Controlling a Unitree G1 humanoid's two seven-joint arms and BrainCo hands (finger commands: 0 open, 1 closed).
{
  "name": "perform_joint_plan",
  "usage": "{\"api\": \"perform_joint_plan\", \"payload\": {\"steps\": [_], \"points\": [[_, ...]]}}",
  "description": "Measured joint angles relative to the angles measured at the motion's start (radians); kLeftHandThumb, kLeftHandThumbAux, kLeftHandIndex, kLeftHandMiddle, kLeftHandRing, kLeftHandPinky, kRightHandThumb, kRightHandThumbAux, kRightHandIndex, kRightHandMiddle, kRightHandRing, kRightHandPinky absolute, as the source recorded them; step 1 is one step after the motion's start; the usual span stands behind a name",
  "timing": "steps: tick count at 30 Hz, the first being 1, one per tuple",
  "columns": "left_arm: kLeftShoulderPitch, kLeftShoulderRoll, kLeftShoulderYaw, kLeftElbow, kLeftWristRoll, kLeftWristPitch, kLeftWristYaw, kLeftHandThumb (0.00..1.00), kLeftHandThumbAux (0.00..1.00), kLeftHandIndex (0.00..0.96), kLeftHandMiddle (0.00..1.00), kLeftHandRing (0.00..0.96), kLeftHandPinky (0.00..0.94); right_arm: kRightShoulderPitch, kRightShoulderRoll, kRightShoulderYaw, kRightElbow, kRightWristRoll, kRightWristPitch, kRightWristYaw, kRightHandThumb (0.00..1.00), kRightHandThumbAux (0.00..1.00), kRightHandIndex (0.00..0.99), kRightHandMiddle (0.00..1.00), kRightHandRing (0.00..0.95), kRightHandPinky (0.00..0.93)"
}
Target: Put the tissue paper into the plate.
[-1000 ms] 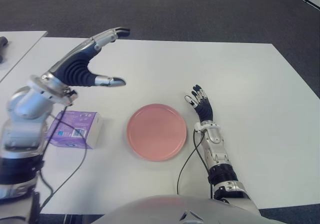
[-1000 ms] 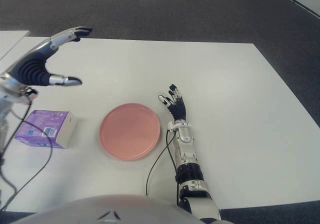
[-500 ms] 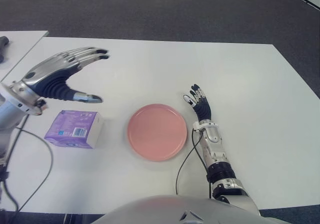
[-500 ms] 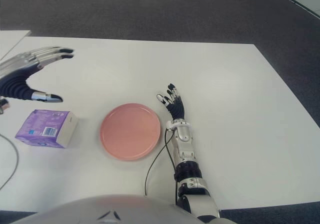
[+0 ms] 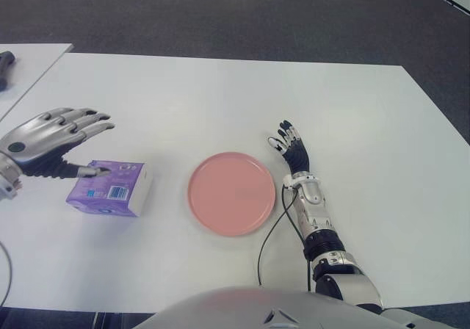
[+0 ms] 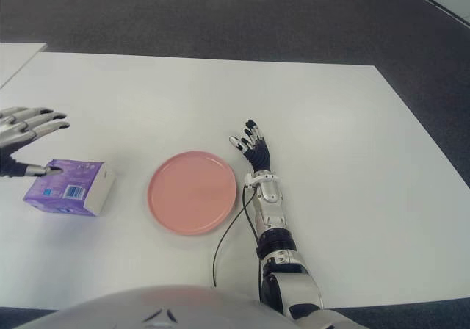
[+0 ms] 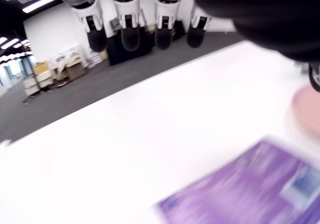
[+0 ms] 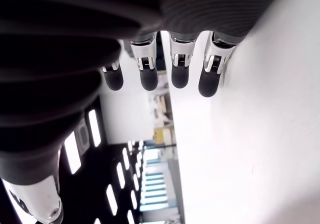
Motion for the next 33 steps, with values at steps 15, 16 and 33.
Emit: {"api": "perform_joint_plan", "payload": {"steps": [15,16,33], "points": [[0.129,0.023,-0.003,0.033,0.123,0.062,0.117,0.162,0.149,0.0,0.0,0.0,0.0,-0.073,-0.027,-0.019,0.171,0.003,-0.119,0.058,0.078,0.703,0.0,0.0,0.0,0.0],[0.136,0.023,-0.009,0.04,0.138,0.069,0.135,0.161,0.149,0.0,0.0,0.0,0.0,-0.075,-0.028,-0.019,0.18,0.003,-0.128,0.061,0.078,0.702,0.0,0.0,0.0,0.0],[0.185,0.038,-0.095,0.075,0.173,0.129,0.178,0.128,0.139,0.0,0.0,0.0,0.0,-0.107,-0.04,-0.04,0.258,0.004,-0.169,0.098,0.097,0.707,0.0,0.0,0.0,0.0]]}}
